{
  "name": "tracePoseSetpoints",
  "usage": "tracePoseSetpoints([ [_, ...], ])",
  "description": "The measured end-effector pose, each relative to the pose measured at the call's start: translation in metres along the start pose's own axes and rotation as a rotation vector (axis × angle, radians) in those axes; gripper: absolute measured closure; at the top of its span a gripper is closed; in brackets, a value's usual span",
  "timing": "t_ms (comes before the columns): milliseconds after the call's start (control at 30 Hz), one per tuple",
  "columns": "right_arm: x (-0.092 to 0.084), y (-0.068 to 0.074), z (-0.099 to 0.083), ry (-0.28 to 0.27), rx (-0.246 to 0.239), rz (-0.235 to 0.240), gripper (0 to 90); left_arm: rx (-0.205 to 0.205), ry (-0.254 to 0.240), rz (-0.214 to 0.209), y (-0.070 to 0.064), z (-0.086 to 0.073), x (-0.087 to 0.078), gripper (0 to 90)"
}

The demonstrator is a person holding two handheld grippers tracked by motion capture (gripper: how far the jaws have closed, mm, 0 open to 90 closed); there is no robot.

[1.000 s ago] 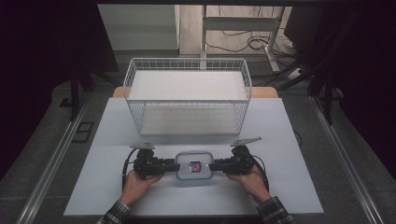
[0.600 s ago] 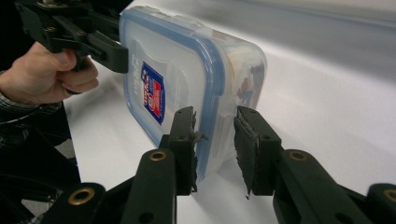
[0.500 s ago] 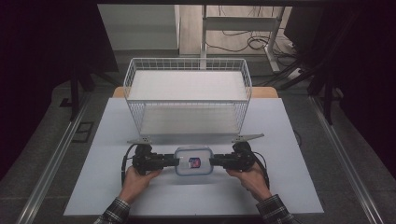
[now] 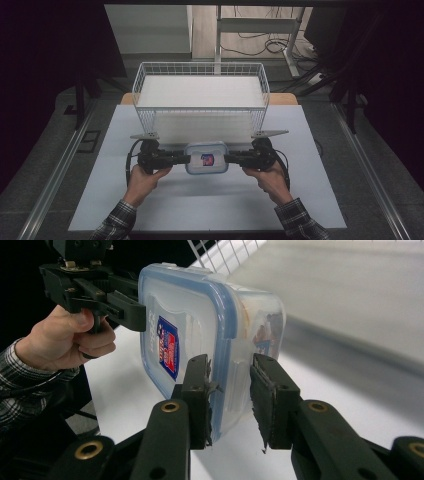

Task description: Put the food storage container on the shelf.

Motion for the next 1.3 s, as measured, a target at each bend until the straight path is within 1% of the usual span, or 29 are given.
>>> tracePoseSetpoints([
  [100, -0.008, 0.003, 0.015, -0.015, -0.012, -0.004, 69.1, 0.007, -0.010, 0.003, -0.002, 0.013, -0.008, 58.7],
  [167, -0.011, 0.005, 0.024, -0.021, -0.015, -0.006, 69.1, 0.004, -0.021, 0.002, -0.003, 0.020, -0.012, 58.7],
  [200, -0.013, 0.005, 0.027, -0.023, -0.016, -0.006, 69.1, 0.004, -0.021, 0.002, -0.003, 0.020, -0.012, 58.7],
  [233, -0.015, 0.006, 0.033, -0.028, -0.019, -0.008, 69.0, 0.008, -0.025, 0.003, -0.003, 0.030, -0.019, 58.7],
  [267, -0.017, 0.006, 0.038, -0.031, -0.021, -0.009, 69.0, 0.018, -0.024, 0.008, -0.003, 0.036, -0.023, 58.7],
  [300, -0.017, 0.006, 0.038, -0.031, -0.021, -0.009, 69.0, 0.018, -0.024, 0.008, -0.003, 0.036, -0.023, 58.7],
  [333, -0.021, 0.007, 0.050, -0.040, -0.026, -0.014, 69.0, 0.019, -0.029, 0.011, -0.004, 0.045, -0.028, 58.8],
  [400, -0.024, 0.009, 0.059, -0.048, -0.030, -0.018, 68.9, 0.028, -0.026, 0.017, -0.005, 0.055, -0.035, 58.8],
  [433, -0.024, 0.009, 0.059, -0.048, -0.030, -0.018, 68.9, 0.028, -0.026, 0.017, -0.005, 0.055, -0.035, 58.7],
  [467, -0.028, 0.010, 0.071, -0.055, -0.033, -0.025, 68.9, 0.036, -0.030, 0.024, -0.005, 0.065, -0.041, 58.8],
  [600, -0.035, 0.013, 0.090, -0.077, -0.038, -0.023, 69.0, 0.049, -0.040, 0.021, -0.006, 0.084, -0.053, 58.8],
  [633, -0.037, 0.014, 0.095, -0.083, -0.039, -0.021, 69.1, 0.049, -0.040, 0.021, -0.006, 0.084, -0.053, 58.7],
  [667, -0.039, 0.015, 0.101, -0.086, -0.041, -0.023, 69.0, 0.054, -0.039, 0.021, -0.006, 0.092, -0.059, 58.7],
  [767, -0.041, 0.015, 0.112, -0.088, -0.044, -0.036, 69.0, 0.063, -0.037, 0.030, -0.004, 0.104, -0.065, 58.7],
  [867, -0.044, 0.014, 0.125, -0.098, -0.039, -0.048, 68.8, 0.064, -0.039, 0.031, -0.002, 0.116, -0.070, 58.7],
  [900, -0.045, 0.013, 0.129, -0.103, -0.037, -0.048, 68.9, 0.064, -0.039, 0.031, -0.002, 0.116, -0.070, 58.7],
  [933, -0.047, 0.013, 0.132, -0.110, -0.038, -0.049, 68.9, 0.069, -0.043, 0.032, -0.001, 0.123, -0.073, 58.7],
  [967, -0.047, 0.012, 0.135, -0.115, -0.037, -0.051, 68.9, 0.069, -0.043, 0.032, -0.001, 0.123, -0.073, 58.7],
  [1000, -0.049, 0.011, 0.140, -0.118, -0.037, -0.054, 69.0, 0.074, -0.043, 0.033, 0.001, 0.131, -0.076, 58.8],
  [1067, -0.049, 0.011, 0.143, -0.120, -0.036, -0.054, 69.0, 0.079, -0.044, 0.031, 0.003, 0.133, -0.077, 58.7],
  [1100, -0.050, 0.010, 0.149, -0.125, -0.033, -0.057, 69.0, 0.081, -0.047, 0.027, 0.006, 0.138, -0.078, 58.7],
  [1167, -0.050, 0.008, 0.151, -0.126, -0.034, -0.061, 69.0, 0.081, -0.049, 0.026, 0.008, 0.140, -0.078, 58.7],
  [1200, -0.050, 0.005, 0.157, -0.128, -0.027, -0.071, 68.9, 0.079, -0.053, 0.026, 0.012, 0.145, -0.077, 58.7],
  [1233, -0.049, 0.003, 0.158, -0.128, -0.025, -0.075, 68.9, 0.079, -0.053, 0.026, 0.012, 0.145, -0.077, 58.7],
  [1300, -0.048, -0.002, 0.161, -0.131, -0.015, -0.080, 68.8, 0.076, -0.052, 0.031, 0.019, 0.150, -0.074, 58.7],
])
Point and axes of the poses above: each handheld gripper's, and its own axes: x roughly forward along the jaws, z roughly out of its top, y roughly to its left, the point moved 8 cm from there along x, roughly forward along the jaws, and after that the axes turned 12 degrees about y, right-handed, at the moved point
